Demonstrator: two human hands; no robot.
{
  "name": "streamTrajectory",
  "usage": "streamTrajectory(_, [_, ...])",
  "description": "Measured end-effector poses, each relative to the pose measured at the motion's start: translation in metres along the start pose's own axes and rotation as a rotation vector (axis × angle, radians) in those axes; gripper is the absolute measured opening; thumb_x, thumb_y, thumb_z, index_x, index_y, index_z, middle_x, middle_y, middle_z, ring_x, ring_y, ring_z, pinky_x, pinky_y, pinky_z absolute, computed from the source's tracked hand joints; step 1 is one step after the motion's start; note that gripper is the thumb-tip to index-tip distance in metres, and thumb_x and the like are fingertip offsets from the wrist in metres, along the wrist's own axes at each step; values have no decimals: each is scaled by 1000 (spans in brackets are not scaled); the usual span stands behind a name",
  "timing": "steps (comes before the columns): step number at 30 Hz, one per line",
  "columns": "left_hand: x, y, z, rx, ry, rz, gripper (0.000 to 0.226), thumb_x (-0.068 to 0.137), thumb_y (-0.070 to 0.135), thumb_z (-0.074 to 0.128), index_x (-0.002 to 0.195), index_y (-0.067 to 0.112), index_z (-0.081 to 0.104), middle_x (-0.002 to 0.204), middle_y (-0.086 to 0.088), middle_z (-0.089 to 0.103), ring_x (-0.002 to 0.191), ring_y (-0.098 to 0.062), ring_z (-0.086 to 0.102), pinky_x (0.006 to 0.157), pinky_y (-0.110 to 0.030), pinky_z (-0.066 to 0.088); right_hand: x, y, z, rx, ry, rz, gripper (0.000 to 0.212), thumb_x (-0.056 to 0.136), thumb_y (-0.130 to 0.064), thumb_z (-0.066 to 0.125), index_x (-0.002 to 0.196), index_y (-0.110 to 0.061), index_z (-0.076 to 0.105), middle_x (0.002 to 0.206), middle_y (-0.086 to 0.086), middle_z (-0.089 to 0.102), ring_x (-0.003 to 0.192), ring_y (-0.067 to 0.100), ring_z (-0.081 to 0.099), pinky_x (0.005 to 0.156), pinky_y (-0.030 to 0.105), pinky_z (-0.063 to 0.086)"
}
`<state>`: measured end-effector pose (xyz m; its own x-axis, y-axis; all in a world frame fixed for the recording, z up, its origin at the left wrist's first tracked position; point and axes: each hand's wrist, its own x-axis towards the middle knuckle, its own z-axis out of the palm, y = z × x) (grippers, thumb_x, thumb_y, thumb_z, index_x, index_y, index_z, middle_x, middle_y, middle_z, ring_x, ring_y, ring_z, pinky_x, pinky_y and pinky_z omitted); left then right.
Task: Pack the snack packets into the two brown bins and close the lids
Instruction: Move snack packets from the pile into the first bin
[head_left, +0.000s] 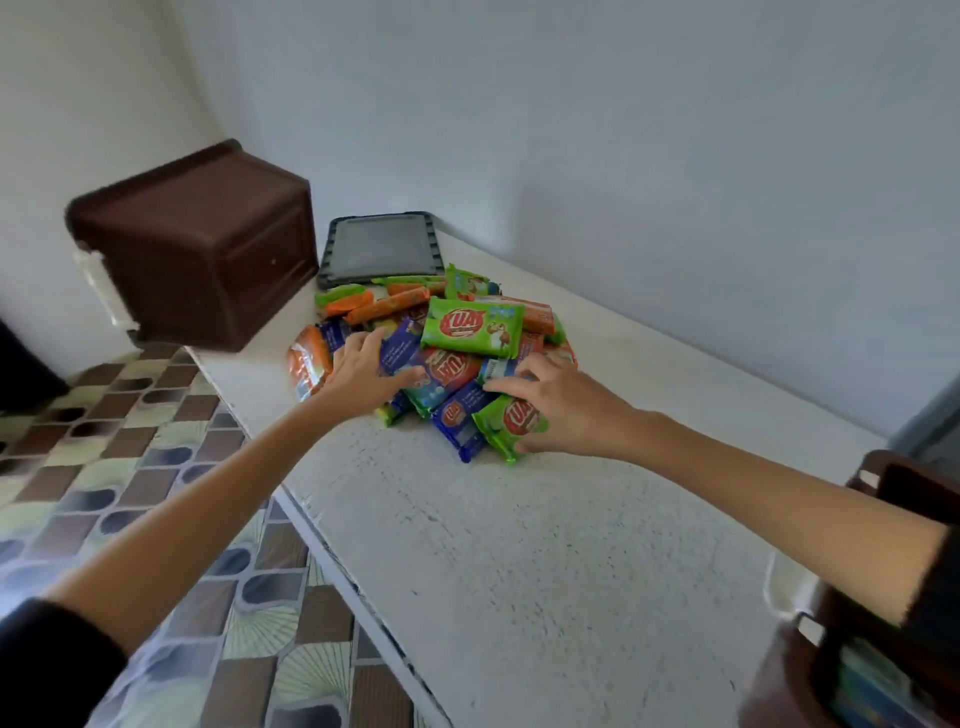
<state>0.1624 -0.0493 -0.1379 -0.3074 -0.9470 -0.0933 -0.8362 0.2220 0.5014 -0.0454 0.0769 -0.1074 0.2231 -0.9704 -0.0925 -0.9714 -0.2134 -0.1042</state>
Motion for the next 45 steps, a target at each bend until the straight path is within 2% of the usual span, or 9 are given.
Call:
streamTrajectory(6, [7, -19, 6, 160, 110, 38, 67, 93, 52, 39, 145, 11, 26, 149, -12, 29, 137, -31, 24, 108, -44, 26, 17, 9, 32, -293, -35, -110, 84, 80, -40, 67, 148, -29, 18, 154, 7, 6, 140, 28, 8, 114, 43, 22])
streamTrajectory(10, [16, -21, -5, 224, 163, 55, 52, 95, 47, 38, 133, 12, 48, 126, -13, 57, 116, -29, 49, 92, -40, 42, 16, 14, 29, -259, 11, -155, 70, 83, -19, 65, 144, -22, 30, 152, 12, 12, 140, 30, 9, 115, 45, 20])
streamTrajectory(15, [19, -14, 2, 226, 164, -10, 46, 93, 40, 48, 124, 7, 56, 131, -13, 45, 122, -30, 39, 97, -39, 36, 11, 16, 27, -306, -74, -300, 69, 81, -17, 67, 140, -23, 31, 148, 9, 16, 138, 25, 10, 113, 37, 18])
streamTrajectory(26, [-6, -36, -27, 493, -152, -66, 34, 86, 45, 58, 81, 12, 65, 135, -7, 43, 129, -26, 32, 105, -43, 29, 10, 10, 33, -177, -185, -328, 77, 80, -54, 61, 141, -18, 31, 135, 3, 37, 121, 17, 35, 96, 27, 34])
streamTrajectory(28, [-19, -31, -24, 462, -89, -48, 34, 86, 40, 60, 99, 10, 66, 139, -7, 38, 129, -27, 32, 104, -44, 32, 10, 12, 32, -119, -205, -294, 78, 78, -55, 63, 141, -21, 32, 133, 2, 38, 119, 15, 37, 90, 23, 34])
streamTrajectory(31, [-29, -24, -9, 371, -25, -66, 71, 81, 51, 61, 134, 11, 38, 141, -14, 31, 129, -34, 34, 103, -49, 37, 10, 13, 33, -56, -227, -250, 78, 76, -54, 65, 140, -26, 32, 134, 0, 40, 120, 15, 40, 88, 24, 35])
streamTrajectory(35, [-34, -10, 18, 329, -56, -56, 104, 76, 58, 62, 147, 9, 5, 149, -18, 14, 135, -38, 24, 107, -47, 29, 9, 12, 32, -23, -217, -250, 76, 73, -47, 72, 137, -32, 34, 133, 0, 46, 117, 18, 47, 90, 30, 42])
streamTrajectory(39, [-33, -6, 29, 390, 31, -35, 99, 76, 45, 71, 146, 10, 10, 145, -18, 17, 126, -39, 36, 97, -43, 40, 8, 14, 32, -67, -259, -272, 76, 77, -40, 70, 141, -41, 29, 130, 3, 43, 114, 19, 45, 92, 34, 44])
streamTrajectory(45, [-31, -12, 20, 259, 24, -80, 84, 67, 33, 79, 134, 16, 31, 134, -15, 23, 112, -35, 44, 89, -39, 44, 3, 18, 29, -60, -285, -246, 65, 80, -45, 66, 138, -44, 36, 119, 0, 40, 102, 12, 40, 81, 23, 36])
